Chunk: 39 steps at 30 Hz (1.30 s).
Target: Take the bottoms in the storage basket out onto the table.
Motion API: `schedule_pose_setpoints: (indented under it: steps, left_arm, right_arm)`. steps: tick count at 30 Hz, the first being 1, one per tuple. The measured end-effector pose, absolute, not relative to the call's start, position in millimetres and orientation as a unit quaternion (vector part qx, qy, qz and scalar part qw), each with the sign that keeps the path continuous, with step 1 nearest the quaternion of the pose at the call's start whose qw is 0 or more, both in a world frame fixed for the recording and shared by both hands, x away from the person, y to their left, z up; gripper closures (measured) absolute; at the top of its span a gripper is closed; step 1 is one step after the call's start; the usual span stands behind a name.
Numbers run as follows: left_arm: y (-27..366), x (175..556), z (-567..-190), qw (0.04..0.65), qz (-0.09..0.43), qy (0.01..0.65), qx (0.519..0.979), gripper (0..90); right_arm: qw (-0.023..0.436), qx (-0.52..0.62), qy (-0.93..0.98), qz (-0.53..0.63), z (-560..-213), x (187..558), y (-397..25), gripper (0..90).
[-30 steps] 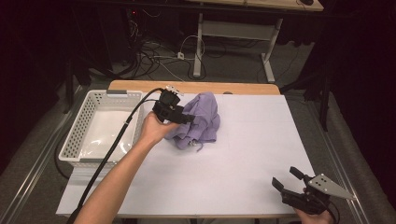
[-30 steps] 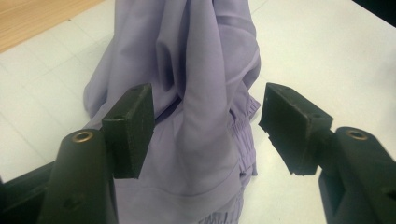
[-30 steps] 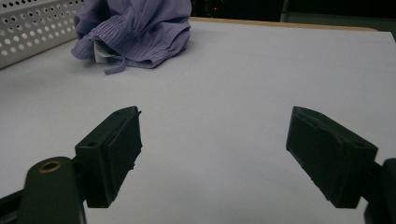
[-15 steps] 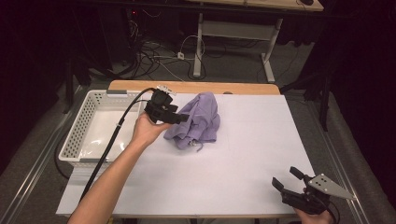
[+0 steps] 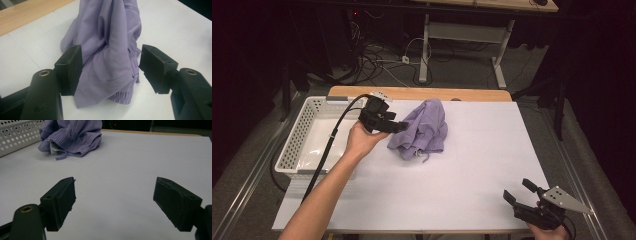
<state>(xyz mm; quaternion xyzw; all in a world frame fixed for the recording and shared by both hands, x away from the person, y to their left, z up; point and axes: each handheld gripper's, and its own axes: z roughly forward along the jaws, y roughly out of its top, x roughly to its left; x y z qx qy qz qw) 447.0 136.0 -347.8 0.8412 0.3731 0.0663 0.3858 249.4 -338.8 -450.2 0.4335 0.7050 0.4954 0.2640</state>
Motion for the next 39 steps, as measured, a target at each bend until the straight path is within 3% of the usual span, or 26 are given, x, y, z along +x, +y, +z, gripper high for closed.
schedule_pose_setpoints:
  steps: [39]
  left_arm:
    - [185, 421, -347, 0.410, 0.082, 0.390, 0.820, 34.3]
  right_arm:
    - [0.261, 0.437, 0.703, 0.496, -450, 250, -339, 18.7]
